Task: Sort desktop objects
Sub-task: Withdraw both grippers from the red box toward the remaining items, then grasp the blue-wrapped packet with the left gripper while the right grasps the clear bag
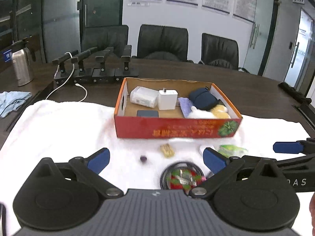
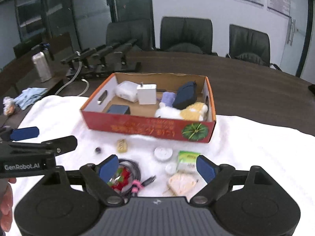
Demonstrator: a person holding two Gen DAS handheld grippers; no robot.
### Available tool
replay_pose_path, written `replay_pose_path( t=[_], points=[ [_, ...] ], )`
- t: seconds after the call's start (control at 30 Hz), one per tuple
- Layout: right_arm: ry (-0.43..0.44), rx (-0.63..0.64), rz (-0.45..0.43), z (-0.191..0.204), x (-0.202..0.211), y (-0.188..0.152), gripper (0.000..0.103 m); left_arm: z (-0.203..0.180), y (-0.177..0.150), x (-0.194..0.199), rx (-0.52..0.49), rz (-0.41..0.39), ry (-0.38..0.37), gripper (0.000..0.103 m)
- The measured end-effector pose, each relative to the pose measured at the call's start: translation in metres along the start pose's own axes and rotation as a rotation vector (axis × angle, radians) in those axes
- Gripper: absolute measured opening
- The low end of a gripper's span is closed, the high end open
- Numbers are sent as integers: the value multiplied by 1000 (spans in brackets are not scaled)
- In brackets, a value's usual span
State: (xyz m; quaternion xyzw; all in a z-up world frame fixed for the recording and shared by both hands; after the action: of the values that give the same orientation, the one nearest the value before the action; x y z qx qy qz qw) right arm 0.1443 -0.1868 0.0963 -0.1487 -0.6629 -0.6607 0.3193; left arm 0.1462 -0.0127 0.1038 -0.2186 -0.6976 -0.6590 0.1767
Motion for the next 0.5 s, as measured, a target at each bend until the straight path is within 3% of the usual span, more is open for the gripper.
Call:
replay_pose_path(
  t=[0.33,0.5],
  points=[
    [49,-30,-145,7,65,-78,93,3,-63,76,18,-183,-48,103],
    [59,-15,-213,15,88,-115,93,9,-100,95,-28,-221,-31,103]
  ],
)
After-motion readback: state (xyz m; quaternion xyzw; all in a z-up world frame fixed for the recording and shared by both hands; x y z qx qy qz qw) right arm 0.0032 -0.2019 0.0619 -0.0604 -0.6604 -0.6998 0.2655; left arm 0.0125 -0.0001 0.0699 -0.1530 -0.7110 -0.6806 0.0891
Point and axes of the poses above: each gripper's, at about its wrist camera, not at the fingertips, and x roughly against the way its jaws point, z to its left, y to its top, the point moved 9 cm from there along -x, roughly the way its jaws point, and after that the axes turned 6 degrees about -z, right-handed, at the moved point
